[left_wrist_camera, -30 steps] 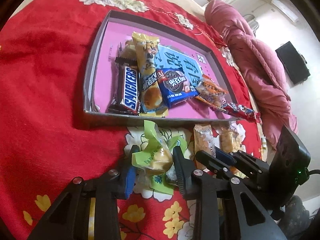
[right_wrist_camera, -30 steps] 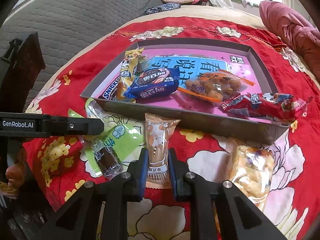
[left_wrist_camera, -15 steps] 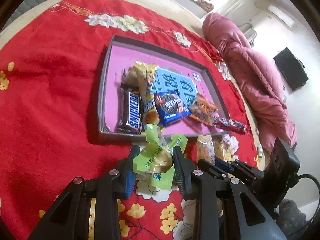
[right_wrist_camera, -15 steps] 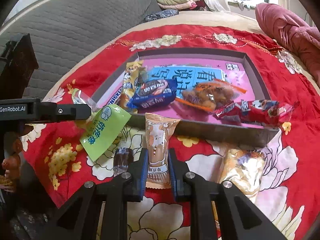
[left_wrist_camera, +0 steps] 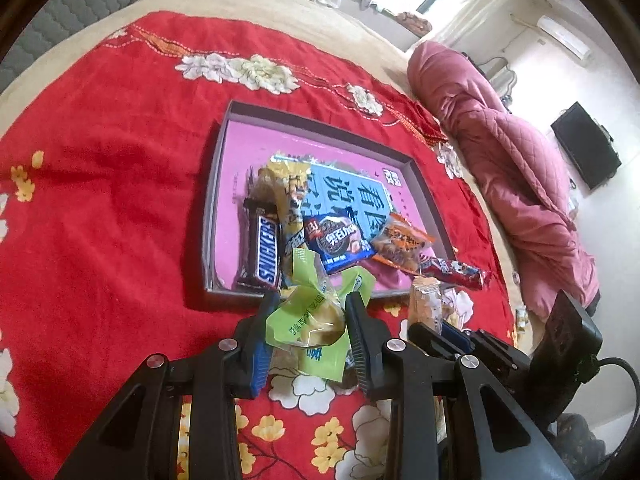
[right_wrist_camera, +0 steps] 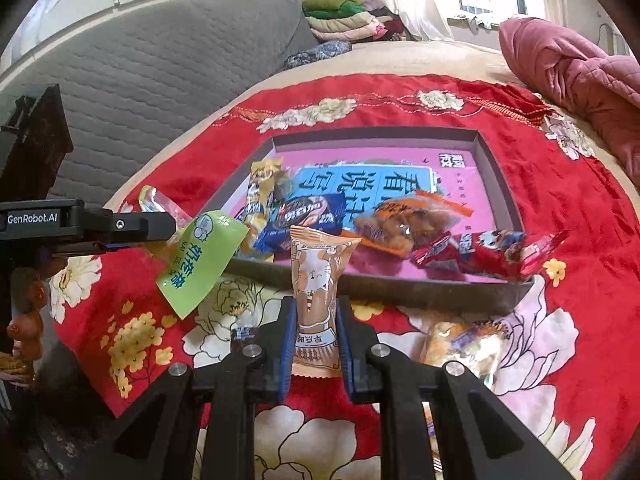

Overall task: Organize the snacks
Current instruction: 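Lift the green candy bag with the left tool while the right lifts the wafer packet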

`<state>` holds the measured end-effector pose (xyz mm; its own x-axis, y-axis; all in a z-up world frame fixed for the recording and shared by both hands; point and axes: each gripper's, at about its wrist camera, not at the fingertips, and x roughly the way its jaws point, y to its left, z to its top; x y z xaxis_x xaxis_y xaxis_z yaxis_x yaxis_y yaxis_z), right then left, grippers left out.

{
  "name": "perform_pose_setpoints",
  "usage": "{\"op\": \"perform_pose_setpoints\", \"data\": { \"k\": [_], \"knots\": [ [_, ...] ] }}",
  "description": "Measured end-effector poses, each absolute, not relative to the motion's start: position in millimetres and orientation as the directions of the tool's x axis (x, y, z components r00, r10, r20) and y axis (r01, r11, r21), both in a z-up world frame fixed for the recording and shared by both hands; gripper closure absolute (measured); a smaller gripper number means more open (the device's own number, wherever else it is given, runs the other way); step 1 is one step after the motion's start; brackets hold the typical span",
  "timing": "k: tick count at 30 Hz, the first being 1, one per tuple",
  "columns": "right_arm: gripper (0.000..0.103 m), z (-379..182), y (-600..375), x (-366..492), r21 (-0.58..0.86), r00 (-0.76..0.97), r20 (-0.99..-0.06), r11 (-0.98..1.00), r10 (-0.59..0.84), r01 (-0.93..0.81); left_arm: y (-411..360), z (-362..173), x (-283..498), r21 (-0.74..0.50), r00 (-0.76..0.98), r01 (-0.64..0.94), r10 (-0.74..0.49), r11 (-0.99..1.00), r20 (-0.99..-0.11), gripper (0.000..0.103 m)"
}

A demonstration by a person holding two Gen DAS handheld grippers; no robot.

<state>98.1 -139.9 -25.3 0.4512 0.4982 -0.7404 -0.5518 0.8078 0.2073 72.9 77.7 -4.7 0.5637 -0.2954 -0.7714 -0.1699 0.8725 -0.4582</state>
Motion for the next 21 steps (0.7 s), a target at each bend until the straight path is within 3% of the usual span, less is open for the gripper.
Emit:
{"op": "perform_pose_setpoints", "data": {
  "k": [21],
  "knots": [
    [0.083, 0, -147, 130, 0.241, 0.530, -0.675, 0.833, 0.513, -0.498, 66, 15, 113, -0.456, 0.616, -0.155, -0.275, 0.876, -0.738, 0.068]
  ]
}}
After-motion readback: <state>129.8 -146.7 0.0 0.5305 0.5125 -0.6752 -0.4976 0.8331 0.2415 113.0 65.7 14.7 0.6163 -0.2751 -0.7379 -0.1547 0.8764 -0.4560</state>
